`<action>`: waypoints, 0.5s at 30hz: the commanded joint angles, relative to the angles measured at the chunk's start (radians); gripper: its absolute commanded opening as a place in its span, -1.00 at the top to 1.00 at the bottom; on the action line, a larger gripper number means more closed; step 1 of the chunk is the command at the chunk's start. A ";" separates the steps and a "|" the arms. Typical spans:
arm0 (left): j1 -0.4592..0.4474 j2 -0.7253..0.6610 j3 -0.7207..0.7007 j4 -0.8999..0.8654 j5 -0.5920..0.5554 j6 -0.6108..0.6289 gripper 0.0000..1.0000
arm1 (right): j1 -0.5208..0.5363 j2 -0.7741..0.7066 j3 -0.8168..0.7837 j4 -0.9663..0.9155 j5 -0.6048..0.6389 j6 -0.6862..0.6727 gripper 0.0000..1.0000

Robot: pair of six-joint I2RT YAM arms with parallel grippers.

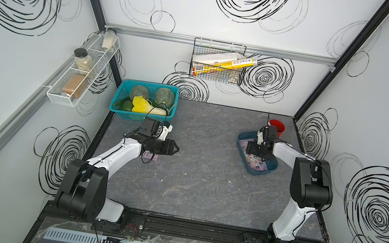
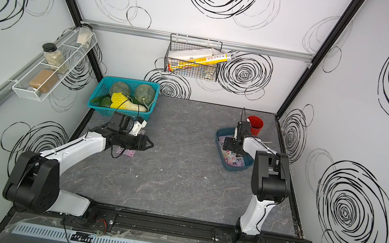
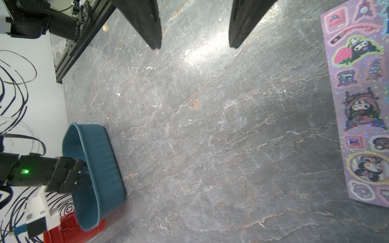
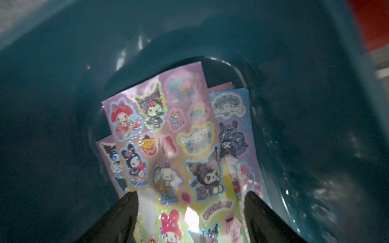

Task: Take the stickers out of the storage box
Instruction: Pick up the sticker from the storage box.

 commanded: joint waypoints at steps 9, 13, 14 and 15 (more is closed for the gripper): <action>-0.006 0.002 0.013 0.004 0.004 0.019 -0.15 | 0.033 0.045 0.025 -0.023 0.101 0.010 0.06; -0.006 0.000 0.012 0.001 0.003 0.019 -0.15 | 0.031 0.013 0.031 -0.027 0.062 0.010 0.23; -0.006 0.000 0.012 0.001 0.001 0.019 -0.15 | 0.031 0.003 0.032 -0.026 0.041 0.013 0.24; -0.006 -0.001 0.011 0.001 0.000 0.019 -0.15 | 0.031 -0.009 0.033 -0.024 0.013 0.015 0.31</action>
